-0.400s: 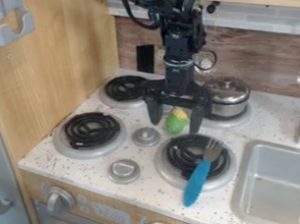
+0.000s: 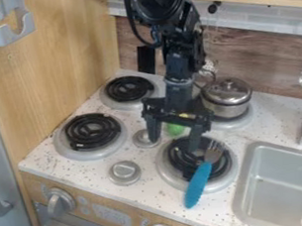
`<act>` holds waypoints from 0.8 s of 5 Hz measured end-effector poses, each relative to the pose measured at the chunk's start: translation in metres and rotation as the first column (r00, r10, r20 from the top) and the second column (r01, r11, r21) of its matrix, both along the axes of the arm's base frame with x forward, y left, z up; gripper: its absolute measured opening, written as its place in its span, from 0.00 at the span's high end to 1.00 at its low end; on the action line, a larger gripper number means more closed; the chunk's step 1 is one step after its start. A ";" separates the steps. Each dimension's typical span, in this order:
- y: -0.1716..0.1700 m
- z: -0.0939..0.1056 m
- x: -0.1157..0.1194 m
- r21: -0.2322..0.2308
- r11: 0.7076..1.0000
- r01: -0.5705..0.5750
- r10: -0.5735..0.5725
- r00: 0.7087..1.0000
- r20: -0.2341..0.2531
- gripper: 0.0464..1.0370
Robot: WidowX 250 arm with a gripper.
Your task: Move the blue fork to left bottom of the buner
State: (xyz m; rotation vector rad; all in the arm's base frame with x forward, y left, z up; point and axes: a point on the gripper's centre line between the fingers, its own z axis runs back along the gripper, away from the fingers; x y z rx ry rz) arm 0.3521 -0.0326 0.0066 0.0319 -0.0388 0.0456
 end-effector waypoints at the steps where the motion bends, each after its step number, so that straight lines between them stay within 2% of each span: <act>1: -0.007 -0.012 -0.001 -0.003 1.000 0.007 -0.007 1.000 -0.012 0.04; 2: -0.019 -0.023 -0.004 -0.018 1.000 0.015 -0.015 1.000 -0.019 0.04; 3: -0.024 -0.036 -0.011 -0.043 0.999 -0.012 0.009 0.999 -0.052 0.04; 4: -0.036 -0.046 -0.017 -0.044 0.999 0.014 -0.017 0.997 -0.076 0.04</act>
